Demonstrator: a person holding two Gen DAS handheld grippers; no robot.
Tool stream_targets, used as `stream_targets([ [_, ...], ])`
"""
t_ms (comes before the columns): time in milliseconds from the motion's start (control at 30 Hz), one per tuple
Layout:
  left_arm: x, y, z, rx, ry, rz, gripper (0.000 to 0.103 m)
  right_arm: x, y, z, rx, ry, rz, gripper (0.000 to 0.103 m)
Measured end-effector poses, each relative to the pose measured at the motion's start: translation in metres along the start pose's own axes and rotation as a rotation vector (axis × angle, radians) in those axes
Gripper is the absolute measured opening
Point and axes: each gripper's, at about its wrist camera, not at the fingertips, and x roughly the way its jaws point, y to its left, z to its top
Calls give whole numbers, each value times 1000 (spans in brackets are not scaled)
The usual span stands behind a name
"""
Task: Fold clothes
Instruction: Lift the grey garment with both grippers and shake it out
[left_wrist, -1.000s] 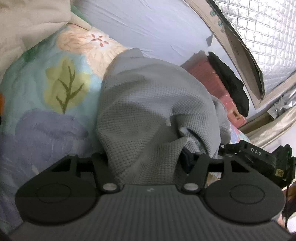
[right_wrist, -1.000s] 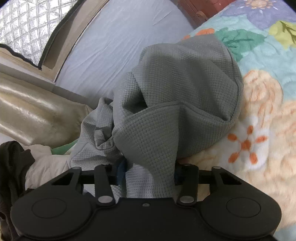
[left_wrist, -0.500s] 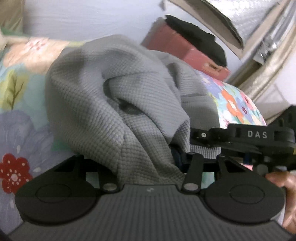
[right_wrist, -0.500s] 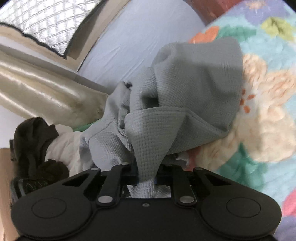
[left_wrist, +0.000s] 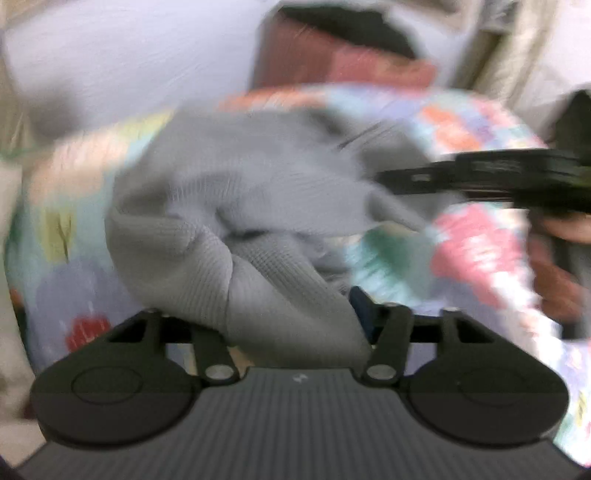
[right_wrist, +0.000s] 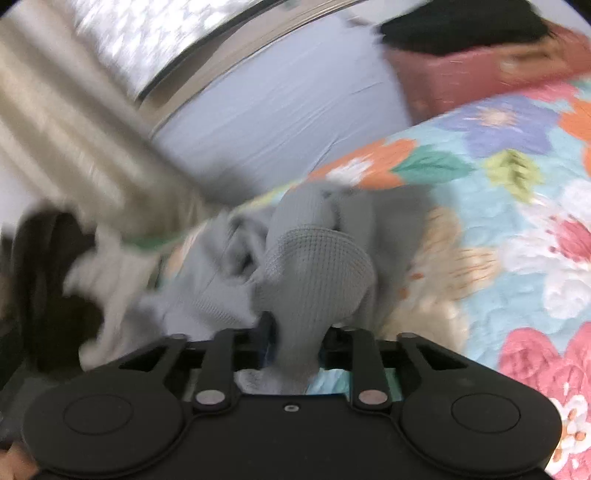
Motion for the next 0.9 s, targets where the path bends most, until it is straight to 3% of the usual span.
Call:
stream_targets([
  [67,-21,7,8,-16,-88,26,85,0,-15,7,84,-37,15,61],
  [167,-29,33,11,-121,-158,108,87,12,-37,16,193,-45,20,72],
  [267,-10,68,5,-258,-174,248,92,41,-53,14,274,-18,21,83],
  [300,3,78,0,-276,-174,247,95,54,-56,10,284,-2,0,84],
  [400,64,99,-12,-337,16,72,96,80,-42,2,241,2,-25,87],
  [433,71,96,-15,-354,12,51,96,87,-33,-2,229,29,-6,86],
  [467,71,87,-14,-329,-26,61,94,95,-23,-7,216,55,14,77],
  [533,71,69,-13,-276,-88,71,80,110,-5,-15,192,108,53,60],
  [600,70,49,-12,-212,-114,62,53,119,12,-25,173,134,74,54],
  [667,68,31,-13,-166,-120,63,49,112,20,-34,145,107,71,48],
  [767,62,8,-10,-86,-131,61,47,92,13,-42,211,85,111,44],
  [900,50,-18,-4,-20,-135,-22,47,42,-1,-57,286,16,119,43],
])
